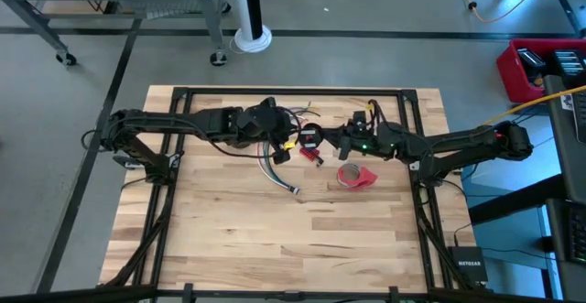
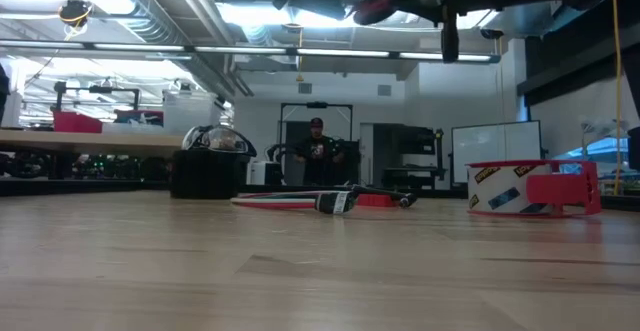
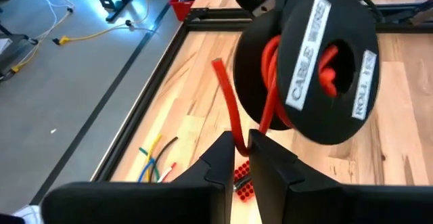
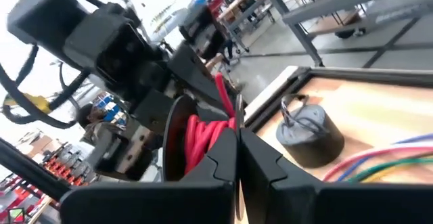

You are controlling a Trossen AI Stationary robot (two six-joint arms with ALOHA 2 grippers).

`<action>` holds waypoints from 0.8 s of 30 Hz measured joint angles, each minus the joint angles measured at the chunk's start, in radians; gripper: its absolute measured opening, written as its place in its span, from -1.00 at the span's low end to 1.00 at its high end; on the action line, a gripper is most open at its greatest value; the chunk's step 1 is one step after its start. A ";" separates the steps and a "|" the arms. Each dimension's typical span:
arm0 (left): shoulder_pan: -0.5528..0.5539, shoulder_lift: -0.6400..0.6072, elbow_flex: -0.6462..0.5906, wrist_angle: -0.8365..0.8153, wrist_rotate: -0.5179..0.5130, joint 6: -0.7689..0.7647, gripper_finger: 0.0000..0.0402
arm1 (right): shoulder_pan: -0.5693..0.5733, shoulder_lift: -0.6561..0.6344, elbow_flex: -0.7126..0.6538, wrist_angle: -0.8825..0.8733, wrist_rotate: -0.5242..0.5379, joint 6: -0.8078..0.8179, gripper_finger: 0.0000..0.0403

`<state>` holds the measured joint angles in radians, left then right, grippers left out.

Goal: Coil cords
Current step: Coil the red wire onto the spool

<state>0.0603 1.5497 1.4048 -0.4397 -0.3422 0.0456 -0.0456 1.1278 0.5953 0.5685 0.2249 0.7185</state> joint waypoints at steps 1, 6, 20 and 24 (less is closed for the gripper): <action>-0.002 0.000 0.000 0.000 0.000 0.000 -0.81 | 0.000 0.000 0.000 0.011 0.001 -0.010 -0.96; -0.002 0.002 -0.003 -0.011 0.005 0.005 -0.79 | 0.000 -0.006 0.002 0.068 0.001 -0.020 -0.96; -0.002 0.003 -0.002 -0.077 -0.004 0.004 -0.79 | -0.001 -0.003 0.002 0.061 -0.023 -0.021 -0.96; -0.003 0.003 -0.002 -0.139 -0.005 0.042 -0.79 | -0.001 -0.003 0.002 0.058 -0.023 -0.021 -0.96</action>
<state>0.0578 1.5528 1.4025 -0.5784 -0.3473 0.0874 -0.0463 1.1248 0.5968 0.6269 0.2016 0.6979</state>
